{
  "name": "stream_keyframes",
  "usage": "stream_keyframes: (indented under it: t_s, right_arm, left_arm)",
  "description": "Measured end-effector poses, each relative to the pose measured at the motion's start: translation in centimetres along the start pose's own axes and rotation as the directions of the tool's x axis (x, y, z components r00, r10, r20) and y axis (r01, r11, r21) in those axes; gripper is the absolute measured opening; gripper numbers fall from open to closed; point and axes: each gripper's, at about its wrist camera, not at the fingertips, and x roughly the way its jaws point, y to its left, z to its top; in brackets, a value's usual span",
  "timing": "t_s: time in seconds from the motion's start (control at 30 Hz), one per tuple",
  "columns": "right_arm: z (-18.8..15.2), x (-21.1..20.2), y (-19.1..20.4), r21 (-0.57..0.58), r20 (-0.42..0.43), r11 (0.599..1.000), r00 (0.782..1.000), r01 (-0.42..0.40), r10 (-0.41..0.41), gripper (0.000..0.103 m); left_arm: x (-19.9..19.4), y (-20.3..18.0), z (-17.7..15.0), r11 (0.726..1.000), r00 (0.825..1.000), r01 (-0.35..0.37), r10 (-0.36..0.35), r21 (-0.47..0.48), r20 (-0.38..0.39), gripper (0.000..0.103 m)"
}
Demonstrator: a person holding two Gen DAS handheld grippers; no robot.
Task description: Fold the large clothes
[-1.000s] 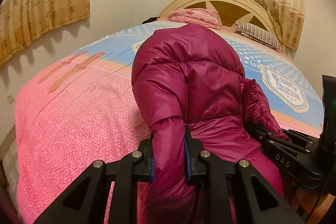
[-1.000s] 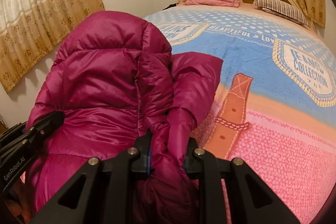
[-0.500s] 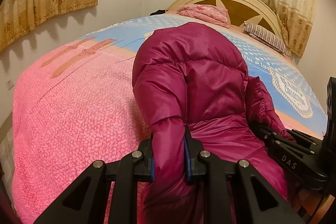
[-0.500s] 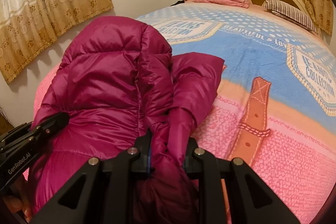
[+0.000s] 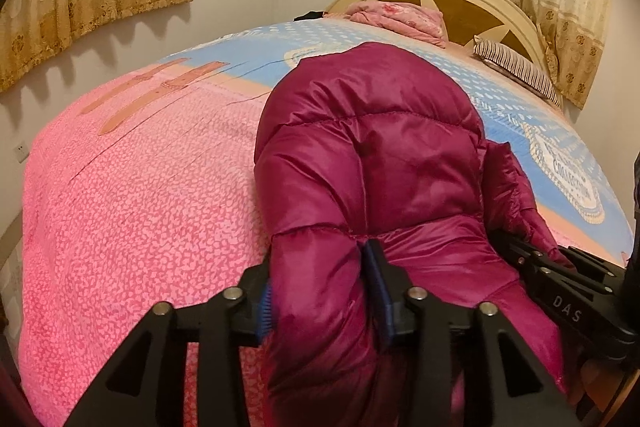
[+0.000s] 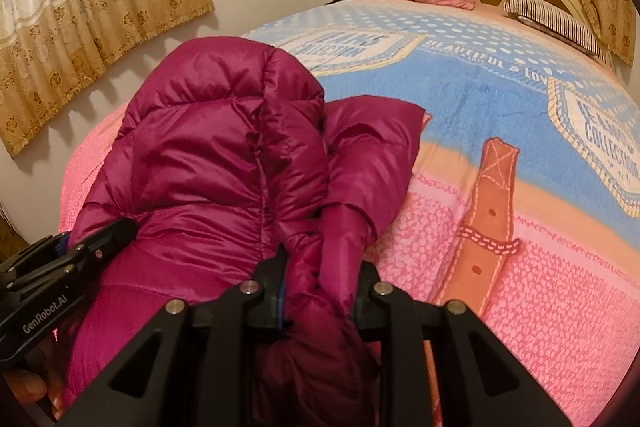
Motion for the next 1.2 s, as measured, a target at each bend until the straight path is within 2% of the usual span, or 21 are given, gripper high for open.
stream_keyframes:
  t_s: [0.13,0.23,0.33,0.4,0.43,0.53,0.67,0.73,0.83,0.9,1.2]
  right_arm:
    - [0.0,0.3,-0.4,0.018,-0.007,1.0,1.0,-0.001,0.001,0.036]
    - [-0.2,0.0,-0.6,0.029,-0.005,1.0,1.0,0.005,-0.005,0.042]
    - [-0.2,-1.6,-0.8,0.038,0.007,0.999,1.0,0.001,-0.001,0.05]
    - [-0.5,-3.8,-0.9,0.027,0.041,1.0,0.999,0.014,-0.015,0.069]
    - [-0.9,-5.2,-0.9,0.023,0.06,0.999,0.998,0.027,-0.028,0.071]
    - [-2.1,-8.7,-0.9,0.021,0.106,0.999,0.993,0.039,-0.041,0.072]
    - [-4.1,-12.3,0.2,0.02,0.153,0.999,0.988,0.033,-0.036,0.072]
    - [-4.6,-13.6,0.8,0.022,0.171,0.999,0.985,0.029,-0.032,0.072]
    - [-4.8,-15.3,2.2,0.003,0.202,1.0,0.979,0.023,-0.023,0.072]
    - [-5.1,-16.1,3.0,-0.01,0.215,1.0,0.976,0.025,-0.022,0.073]
    - [-5.4,-18.0,4.7,-0.033,0.258,0.999,0.966,0.034,-0.025,0.074]
  left_arm:
    - [-0.1,0.2,-0.1,0.999,0.999,-0.041,0.041,-0.004,0.002,0.063]
    - [-0.7,0.5,-0.1,0.998,0.998,-0.06,0.06,-0.02,0.003,0.066]
    - [-2.6,0.4,-0.2,0.996,0.996,-0.089,0.089,0.002,0.018,0.066]
    - [-5.0,0.4,-0.5,0.993,0.992,-0.118,0.116,0.032,0.058,0.066]
    - [-6.1,0.6,-0.7,0.992,0.99,-0.123,0.12,0.037,0.075,0.066]
    - [-10.7,1.5,-1.9,0.99,0.982,-0.135,0.129,0.038,0.139,0.07]
    - [-14.5,2.3,-3.3,0.988,0.972,-0.154,0.146,0.025,0.186,0.072]
    - [-15.8,2.3,-3.2,0.99,0.971,-0.138,0.133,0.011,0.197,0.073]
    - [-17.5,1.3,-2.8,0.99,0.962,-0.143,0.137,0.006,0.236,0.073]
    - [-18.1,0.8,-2.6,0.993,0.962,-0.12,0.115,0.008,0.249,0.073]
    - [-19.6,0.0,-2.7,0.995,0.958,-0.103,0.096,0.013,0.269,0.073]
